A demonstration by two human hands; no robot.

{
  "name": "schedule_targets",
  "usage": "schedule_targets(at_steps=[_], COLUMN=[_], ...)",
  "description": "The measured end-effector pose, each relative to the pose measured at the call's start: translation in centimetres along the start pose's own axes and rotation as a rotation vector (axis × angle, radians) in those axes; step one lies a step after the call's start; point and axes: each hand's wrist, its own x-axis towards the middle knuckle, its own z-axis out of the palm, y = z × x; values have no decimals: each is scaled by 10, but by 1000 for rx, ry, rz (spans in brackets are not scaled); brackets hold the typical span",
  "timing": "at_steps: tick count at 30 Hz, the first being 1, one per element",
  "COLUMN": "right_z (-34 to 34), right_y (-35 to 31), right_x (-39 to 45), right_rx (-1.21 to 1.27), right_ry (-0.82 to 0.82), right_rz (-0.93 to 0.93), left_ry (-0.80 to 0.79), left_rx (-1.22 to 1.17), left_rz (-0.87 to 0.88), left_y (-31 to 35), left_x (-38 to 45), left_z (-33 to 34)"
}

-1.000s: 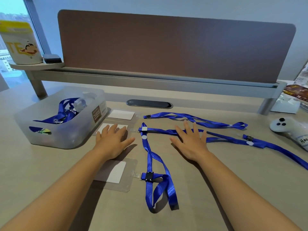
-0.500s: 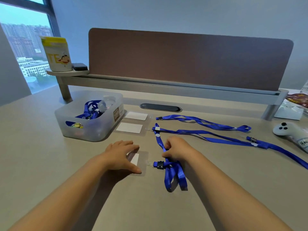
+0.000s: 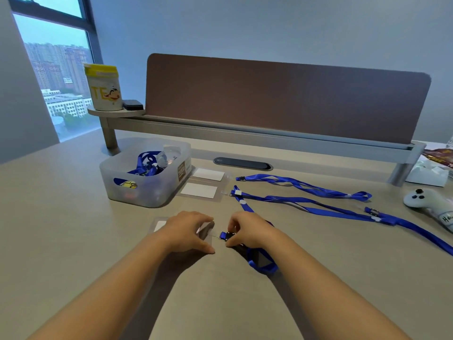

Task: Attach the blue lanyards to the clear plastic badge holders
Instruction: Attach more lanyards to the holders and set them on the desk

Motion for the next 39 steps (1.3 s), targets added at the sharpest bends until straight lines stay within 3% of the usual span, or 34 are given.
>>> schedule_targets(at_steps=[9,15,25,32,39], right_z=[-2,-4,-15,-19,-25], right_y=[-8,-14,-22,-29,-45], right_x=[5,3,-5,-9,-19], right_rx=[242,347,577,775,820], right_ry=[38,-36,132,60,195], right_rz=[-22,-24,-87,-122,-253], left_ry=[128,235,478,546,624], left_rx=[-100,-113,-337,-322,-326], left_rz=[41,48,39,73,67], left_y=[-4,2,13,19,24], left_x=[-7,-17,-22,-26,-33], left_z=[2,-1,-19,-31,-51])
